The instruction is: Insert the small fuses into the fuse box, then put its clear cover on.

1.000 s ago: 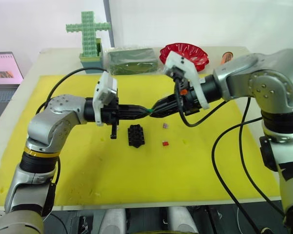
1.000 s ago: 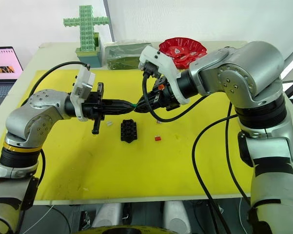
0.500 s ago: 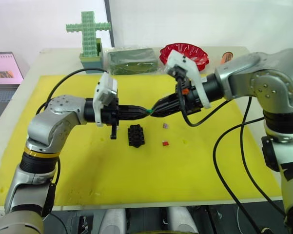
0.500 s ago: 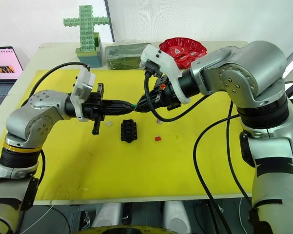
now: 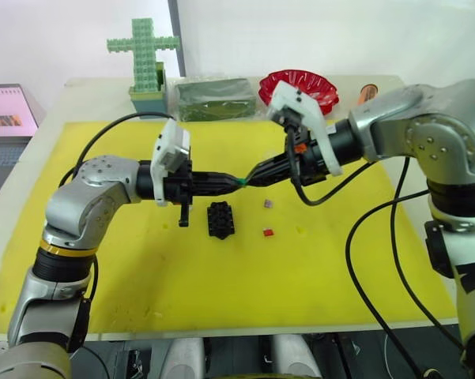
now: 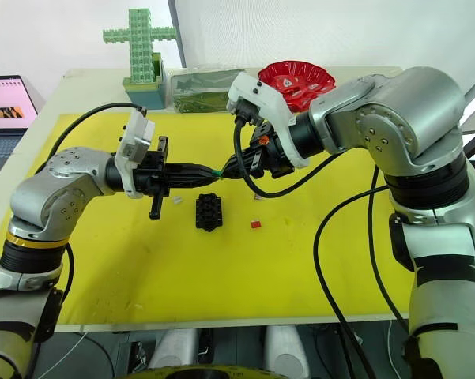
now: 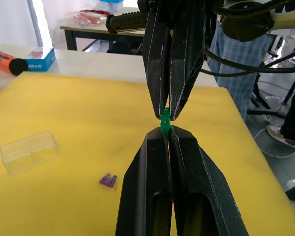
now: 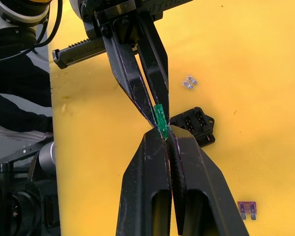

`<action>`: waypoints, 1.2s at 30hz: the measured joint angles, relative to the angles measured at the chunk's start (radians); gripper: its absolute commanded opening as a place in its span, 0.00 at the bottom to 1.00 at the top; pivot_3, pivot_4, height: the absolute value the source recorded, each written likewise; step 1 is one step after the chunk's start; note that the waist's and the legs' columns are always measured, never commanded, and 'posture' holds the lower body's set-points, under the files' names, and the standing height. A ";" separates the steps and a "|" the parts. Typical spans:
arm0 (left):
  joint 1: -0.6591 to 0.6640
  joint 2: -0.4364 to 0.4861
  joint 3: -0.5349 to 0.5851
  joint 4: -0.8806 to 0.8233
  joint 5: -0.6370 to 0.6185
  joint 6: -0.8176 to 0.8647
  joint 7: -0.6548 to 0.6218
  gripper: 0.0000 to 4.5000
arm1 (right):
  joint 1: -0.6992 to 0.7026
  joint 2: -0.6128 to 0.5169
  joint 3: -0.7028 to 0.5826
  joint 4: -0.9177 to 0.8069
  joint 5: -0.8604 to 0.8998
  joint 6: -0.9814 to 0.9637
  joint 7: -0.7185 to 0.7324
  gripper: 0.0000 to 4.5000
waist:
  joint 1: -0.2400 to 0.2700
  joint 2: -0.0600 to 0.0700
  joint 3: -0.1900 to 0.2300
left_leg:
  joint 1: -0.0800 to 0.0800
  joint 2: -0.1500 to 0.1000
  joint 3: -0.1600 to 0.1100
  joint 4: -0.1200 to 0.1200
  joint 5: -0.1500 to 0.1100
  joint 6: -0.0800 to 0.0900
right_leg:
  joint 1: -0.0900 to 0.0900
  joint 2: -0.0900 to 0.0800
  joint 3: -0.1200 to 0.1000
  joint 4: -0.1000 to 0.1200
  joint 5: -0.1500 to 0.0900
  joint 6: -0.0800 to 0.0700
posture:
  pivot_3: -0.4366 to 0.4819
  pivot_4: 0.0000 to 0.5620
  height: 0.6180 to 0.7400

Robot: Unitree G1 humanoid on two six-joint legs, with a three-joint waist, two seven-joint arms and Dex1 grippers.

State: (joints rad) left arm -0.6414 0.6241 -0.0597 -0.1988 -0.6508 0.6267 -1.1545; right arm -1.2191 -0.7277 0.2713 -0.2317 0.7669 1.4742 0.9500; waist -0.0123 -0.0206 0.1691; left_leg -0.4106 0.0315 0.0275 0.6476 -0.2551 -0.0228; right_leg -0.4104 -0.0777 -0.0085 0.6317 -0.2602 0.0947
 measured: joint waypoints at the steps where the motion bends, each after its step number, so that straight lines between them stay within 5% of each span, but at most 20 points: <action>1: 0.000 0.000 0.000 0.000 0.000 0.000 0.000 0.00 | 0.000 0.000 0.000 0.000 0.000 0.000 0.000 0.01 | 0.000 0.000 0.000 | 0.000 0.000 0.000 0.000 0.000 0.000 | 0.000 0.000 0.000 0.000 0.000 0.000 | 0.48 0.27 1.00; 18: -0.007 0.006 0.000 -0.002 -0.021 0.071 0.008 0.00 | 0.006 0.000 0.012 -0.013 -0.008 -0.006 0.000 0.01 | 0.000 0.000 0.000 | 0.000 0.000 0.000 0.000 0.000 0.000 | 0.000 0.000 0.000 0.000 0.000 0.000 | 0.48 0.27 1.00; 23: -0.025 0.034 -0.003 -0.005 -0.035 0.155 0.019 0.31 | 0.012 -0.001 0.025 -0.026 -0.010 -0.037 0.002 0.00 | -0.001 0.000 0.000 | 0.000 0.000 0.000 0.000 0.000 0.000 | 0.000 0.000 0.000 0.000 0.000 0.000 | 0.48 0.27 1.00; 31: 0.014 0.167 -0.005 -0.039 -0.003 0.142 -0.049 0.96 | 0.042 -0.029 0.072 -0.046 -0.054 -0.119 0.014 0.00 | -0.002 0.000 0.000 | 0.000 0.000 0.000 0.000 0.000 0.000 | 0.000 0.000 0.000 0.000 0.000 0.000 | 0.48 0.27 1.00; 36: 0.122 0.264 -0.038 -0.012 0.130 -0.009 -0.107 0.99 | 0.069 -0.030 0.164 -0.072 -0.140 -0.232 0.022 0.00 | -0.003 0.000 0.000 | 0.000 0.000 0.002 0.000 0.000 0.000 | -0.001 0.001 0.000 0.000 0.000 0.000 | 0.48 0.27 1.00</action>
State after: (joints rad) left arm -0.5195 0.8882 -0.0977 -0.2109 -0.5211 0.6181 -1.2618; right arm -1.1503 -0.7578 0.4355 -0.3039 0.6272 1.2425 0.9721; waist -0.0149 -0.0202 0.1689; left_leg -0.4102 0.0317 0.0291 0.6472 -0.2550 -0.0228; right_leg -0.4111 -0.0769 -0.0085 0.6320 -0.2604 0.0948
